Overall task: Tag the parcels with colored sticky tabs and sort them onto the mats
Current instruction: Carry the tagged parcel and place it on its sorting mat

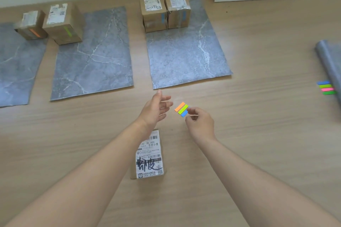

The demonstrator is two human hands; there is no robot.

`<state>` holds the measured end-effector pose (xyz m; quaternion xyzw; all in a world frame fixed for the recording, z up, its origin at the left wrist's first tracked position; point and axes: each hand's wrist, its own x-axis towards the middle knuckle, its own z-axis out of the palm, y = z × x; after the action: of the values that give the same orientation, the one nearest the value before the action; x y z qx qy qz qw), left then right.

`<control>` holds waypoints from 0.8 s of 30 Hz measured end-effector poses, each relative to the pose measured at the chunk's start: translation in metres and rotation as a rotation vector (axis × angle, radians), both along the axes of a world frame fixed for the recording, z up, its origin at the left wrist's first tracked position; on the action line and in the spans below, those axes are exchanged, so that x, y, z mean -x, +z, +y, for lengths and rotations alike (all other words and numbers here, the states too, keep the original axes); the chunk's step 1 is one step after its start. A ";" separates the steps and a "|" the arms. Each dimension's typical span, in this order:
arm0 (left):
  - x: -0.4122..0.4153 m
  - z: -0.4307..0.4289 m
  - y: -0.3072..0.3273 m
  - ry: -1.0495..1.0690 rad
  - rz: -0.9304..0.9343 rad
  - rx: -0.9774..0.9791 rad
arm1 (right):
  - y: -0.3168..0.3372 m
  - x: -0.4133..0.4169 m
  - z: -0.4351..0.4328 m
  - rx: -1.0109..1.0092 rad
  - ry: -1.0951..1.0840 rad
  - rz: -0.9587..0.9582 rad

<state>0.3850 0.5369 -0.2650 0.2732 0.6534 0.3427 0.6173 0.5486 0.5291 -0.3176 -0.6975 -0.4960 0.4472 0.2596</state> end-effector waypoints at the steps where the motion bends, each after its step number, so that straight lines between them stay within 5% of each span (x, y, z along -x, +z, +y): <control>1: -0.002 0.005 -0.005 -0.014 -0.005 0.011 | -0.006 0.000 0.005 -0.013 0.035 -0.032; 8: -0.001 0.037 -0.031 -0.085 -0.115 0.106 | -0.032 0.011 0.037 -0.124 0.189 -0.278; 19: 0.007 0.061 -0.042 -0.143 -0.227 0.202 | -0.025 0.016 0.066 0.099 0.130 -0.339; 24: 0.010 0.066 -0.040 -0.158 -0.227 0.224 | -0.027 0.014 0.065 -0.045 0.309 -0.466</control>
<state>0.3749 0.6027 -0.3048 0.2128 0.5901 0.2468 0.7386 0.5346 0.5942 -0.3447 -0.6916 -0.6528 0.2978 0.0827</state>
